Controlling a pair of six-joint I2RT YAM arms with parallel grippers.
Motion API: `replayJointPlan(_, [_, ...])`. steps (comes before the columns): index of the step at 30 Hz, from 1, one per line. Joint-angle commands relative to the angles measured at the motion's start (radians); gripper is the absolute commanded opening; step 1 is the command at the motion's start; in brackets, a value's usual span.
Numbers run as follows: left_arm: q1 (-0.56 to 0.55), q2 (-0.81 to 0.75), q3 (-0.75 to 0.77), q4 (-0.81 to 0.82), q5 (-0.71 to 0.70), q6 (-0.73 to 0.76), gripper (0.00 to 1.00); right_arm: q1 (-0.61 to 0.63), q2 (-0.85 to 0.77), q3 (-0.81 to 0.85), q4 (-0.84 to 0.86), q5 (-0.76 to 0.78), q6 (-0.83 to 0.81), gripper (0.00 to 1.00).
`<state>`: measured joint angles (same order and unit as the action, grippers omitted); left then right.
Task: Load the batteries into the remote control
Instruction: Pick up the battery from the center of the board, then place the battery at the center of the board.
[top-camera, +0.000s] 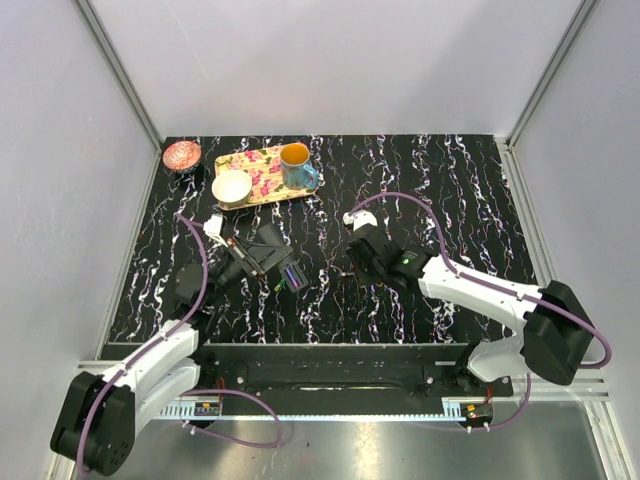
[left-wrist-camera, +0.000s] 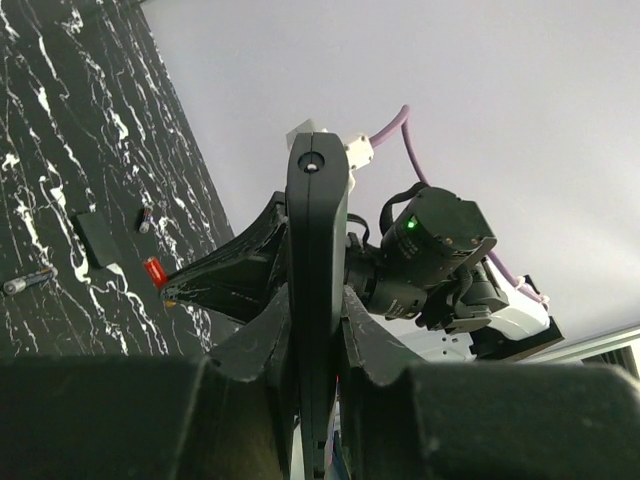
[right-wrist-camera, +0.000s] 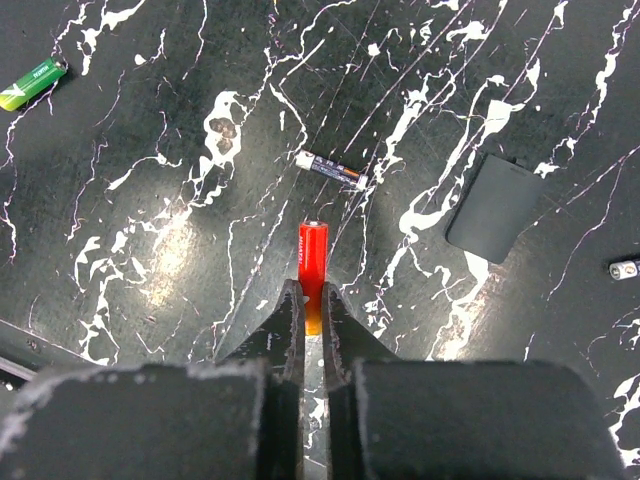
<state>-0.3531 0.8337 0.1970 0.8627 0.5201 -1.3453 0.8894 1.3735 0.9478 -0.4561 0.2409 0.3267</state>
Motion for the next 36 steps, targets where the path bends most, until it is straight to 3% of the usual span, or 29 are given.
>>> replayJointPlan(1, [0.003, 0.011, -0.025, 0.144, 0.027, -0.018, 0.00, -0.003, 0.016, 0.019, 0.033, -0.025, 0.003, 0.00])
replayJointPlan(12, [0.003, 0.021, -0.033, 0.147, 0.026, -0.026, 0.00, -0.014, 0.139, -0.034, 0.056, -0.020, -0.011, 0.00])
replayJointPlan(23, [0.003, 0.016, -0.054, 0.144, 0.029, -0.034, 0.00, -0.020, 0.301, 0.048, 0.056, 0.044, 0.018, 0.00])
replayJointPlan(32, [0.002, -0.021, -0.059, 0.091, 0.018, -0.020, 0.00, -0.049, 0.239, 0.075, 0.039, 0.142, 0.202, 0.00])
replayJointPlan(36, [0.002, -0.021, -0.061, 0.084, 0.011, -0.021, 0.00, -0.082, 0.214, 0.101, 0.016, 0.233, 0.402, 0.00])
